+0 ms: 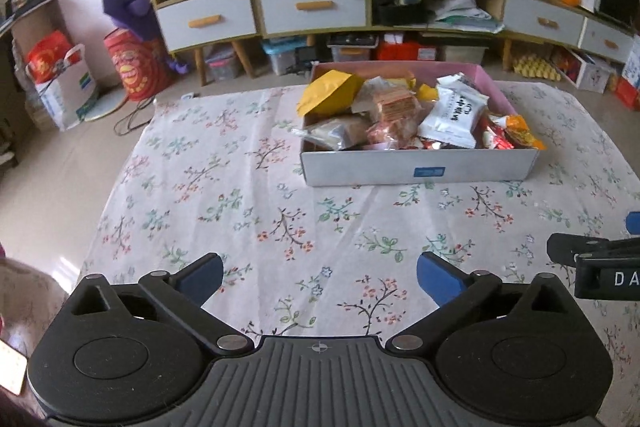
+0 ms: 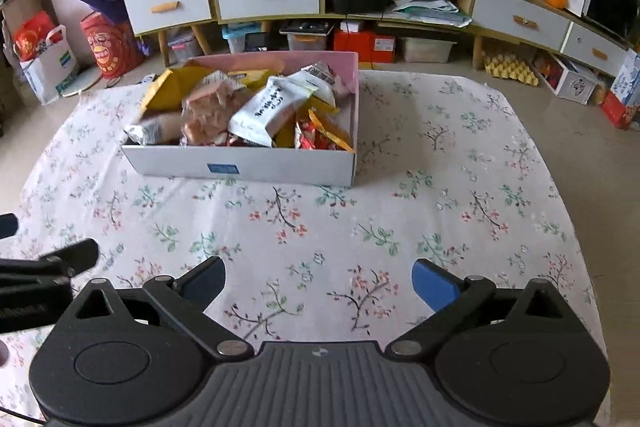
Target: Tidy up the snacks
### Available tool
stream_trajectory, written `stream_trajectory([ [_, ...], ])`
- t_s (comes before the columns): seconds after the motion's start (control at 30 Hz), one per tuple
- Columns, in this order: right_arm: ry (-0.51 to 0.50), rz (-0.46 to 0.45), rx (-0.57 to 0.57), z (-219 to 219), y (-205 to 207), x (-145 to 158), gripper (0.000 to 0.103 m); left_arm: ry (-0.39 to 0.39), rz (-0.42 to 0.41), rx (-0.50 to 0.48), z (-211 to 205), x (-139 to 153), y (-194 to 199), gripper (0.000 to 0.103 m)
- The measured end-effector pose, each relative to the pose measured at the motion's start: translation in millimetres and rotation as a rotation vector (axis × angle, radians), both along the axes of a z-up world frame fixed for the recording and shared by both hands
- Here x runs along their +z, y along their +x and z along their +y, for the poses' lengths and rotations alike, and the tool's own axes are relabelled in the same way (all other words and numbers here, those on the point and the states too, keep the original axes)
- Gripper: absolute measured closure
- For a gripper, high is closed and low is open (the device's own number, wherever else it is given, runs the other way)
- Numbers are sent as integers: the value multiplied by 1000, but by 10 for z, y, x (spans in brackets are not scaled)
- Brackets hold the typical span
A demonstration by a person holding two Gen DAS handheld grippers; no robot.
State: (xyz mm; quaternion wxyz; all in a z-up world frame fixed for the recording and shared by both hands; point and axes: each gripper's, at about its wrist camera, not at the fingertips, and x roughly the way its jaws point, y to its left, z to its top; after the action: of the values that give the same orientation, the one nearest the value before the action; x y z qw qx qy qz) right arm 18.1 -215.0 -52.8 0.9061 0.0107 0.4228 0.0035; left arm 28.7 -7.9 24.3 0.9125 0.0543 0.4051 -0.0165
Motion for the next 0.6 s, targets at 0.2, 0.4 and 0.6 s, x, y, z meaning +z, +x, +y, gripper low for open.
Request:
stream_trajectory([
  [0.2,4,-18,-10,67,19,-36,23,-17,-1,39,28,-28,12,0],
  [0.4,-32,-26,11,169,43,-56,23,-26,15,54,43,-70,32,0],
  [0.6,-20,-38,6,170,29,-32,23,-21,13,51,23,-74,25,0],
])
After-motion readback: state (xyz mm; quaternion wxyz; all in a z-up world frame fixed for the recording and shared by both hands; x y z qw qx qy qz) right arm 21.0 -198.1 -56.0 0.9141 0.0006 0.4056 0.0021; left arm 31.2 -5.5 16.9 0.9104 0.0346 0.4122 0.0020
